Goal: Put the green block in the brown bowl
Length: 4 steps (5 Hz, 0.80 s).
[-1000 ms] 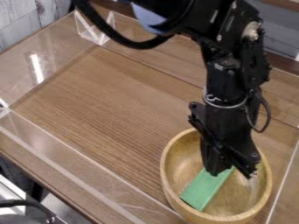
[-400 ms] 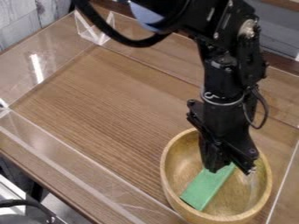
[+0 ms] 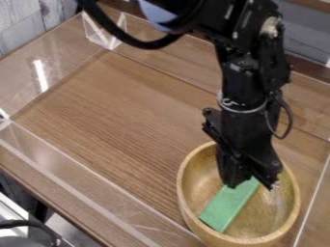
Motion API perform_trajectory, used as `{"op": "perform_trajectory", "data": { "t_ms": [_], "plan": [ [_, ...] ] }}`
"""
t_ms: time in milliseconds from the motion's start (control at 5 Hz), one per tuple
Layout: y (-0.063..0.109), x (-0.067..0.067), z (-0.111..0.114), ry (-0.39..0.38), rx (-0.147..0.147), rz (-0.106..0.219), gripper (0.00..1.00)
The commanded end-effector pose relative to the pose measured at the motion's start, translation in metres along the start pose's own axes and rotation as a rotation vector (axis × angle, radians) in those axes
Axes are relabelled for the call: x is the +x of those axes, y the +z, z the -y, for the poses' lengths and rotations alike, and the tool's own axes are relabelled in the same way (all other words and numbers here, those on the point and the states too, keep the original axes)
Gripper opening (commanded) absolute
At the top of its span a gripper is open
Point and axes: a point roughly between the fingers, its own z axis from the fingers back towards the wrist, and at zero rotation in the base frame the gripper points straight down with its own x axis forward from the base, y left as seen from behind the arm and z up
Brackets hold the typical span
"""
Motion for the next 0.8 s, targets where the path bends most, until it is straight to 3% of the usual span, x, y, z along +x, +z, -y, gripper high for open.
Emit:
{"op": "perform_trajectory", "data": {
  "t_ms": [0,200,400,600],
  "plan": [
    [0.0201,0.0098,-0.0031,0.011,0.007,0.069,0.00],
    [0.0220,0.0099,-0.0048,0.015,0.006,0.068,0.00],
    [0.0235,0.0103,-0.0068,0.021,0.005,0.066,1.00],
    [0.0260,0.0106,-0.0094,0.023,0.002,0.064,1.00]
  ]
}}
